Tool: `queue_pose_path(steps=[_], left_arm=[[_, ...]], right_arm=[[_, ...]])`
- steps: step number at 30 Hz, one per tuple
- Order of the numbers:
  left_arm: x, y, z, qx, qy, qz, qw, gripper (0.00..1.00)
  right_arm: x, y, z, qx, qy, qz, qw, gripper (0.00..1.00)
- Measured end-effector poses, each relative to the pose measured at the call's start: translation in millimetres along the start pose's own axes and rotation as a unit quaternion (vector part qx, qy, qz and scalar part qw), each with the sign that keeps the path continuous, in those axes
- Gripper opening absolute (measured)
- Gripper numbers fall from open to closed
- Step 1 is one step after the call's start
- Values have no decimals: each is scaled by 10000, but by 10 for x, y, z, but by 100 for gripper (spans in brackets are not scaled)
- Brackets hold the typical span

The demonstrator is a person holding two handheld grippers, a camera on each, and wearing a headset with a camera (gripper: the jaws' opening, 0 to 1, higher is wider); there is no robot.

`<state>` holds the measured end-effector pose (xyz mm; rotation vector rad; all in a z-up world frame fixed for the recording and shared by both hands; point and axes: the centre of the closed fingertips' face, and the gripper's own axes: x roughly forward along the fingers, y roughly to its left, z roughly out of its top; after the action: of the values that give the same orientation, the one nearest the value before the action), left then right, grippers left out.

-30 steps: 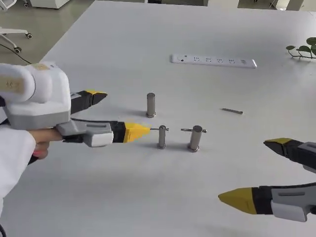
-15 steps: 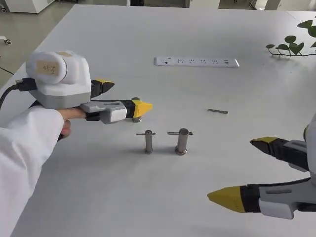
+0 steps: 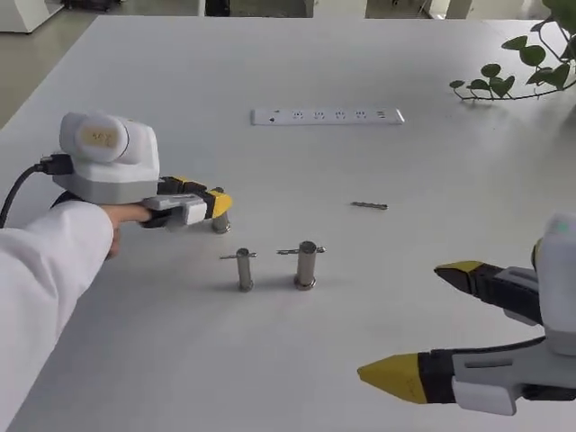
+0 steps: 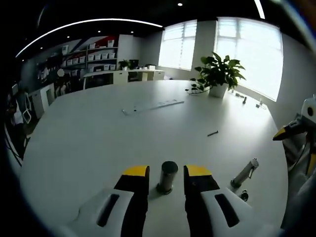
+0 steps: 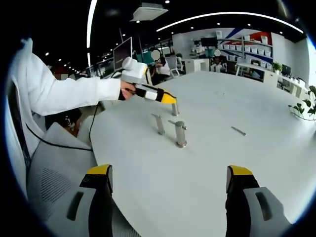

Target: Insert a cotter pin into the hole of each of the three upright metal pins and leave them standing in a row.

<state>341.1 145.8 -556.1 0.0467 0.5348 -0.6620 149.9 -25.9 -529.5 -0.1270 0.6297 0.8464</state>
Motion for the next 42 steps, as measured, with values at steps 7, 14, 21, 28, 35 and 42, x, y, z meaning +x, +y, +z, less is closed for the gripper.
queue_pose_path(steps=[7, 14, 21, 28, 35, 42], left_arm=[[69, -38, -61, 267, 126, -63, 9995, 13], [64, -34, -71, 678, 253, -15, 9974, 12], [54, -17, -64, 907, 320, 192, 9952, 11], [-9, 20, 6, 810, 367, 221, 9958, 10], [-228, -93, 350, 900, 134, 17, 9959, 11], [-588, -410, 770, 1152, -274, -302, 9925, 11]], right_arm=[[-22, -28, -19, 85, -16, -56, 9999, 93], [-30, -19, -39, 123, 6, -42, 9999, 92], [-10, 8, -52, 129, 21, -15, 9999, 92], [-39, 8, -78, 149, 47, -10, 9999, 92], [-90, -51, -73, 236, -36, -119, 9996, 92], [-123, -97, -88, 260, -55, -166, 9995, 92]])
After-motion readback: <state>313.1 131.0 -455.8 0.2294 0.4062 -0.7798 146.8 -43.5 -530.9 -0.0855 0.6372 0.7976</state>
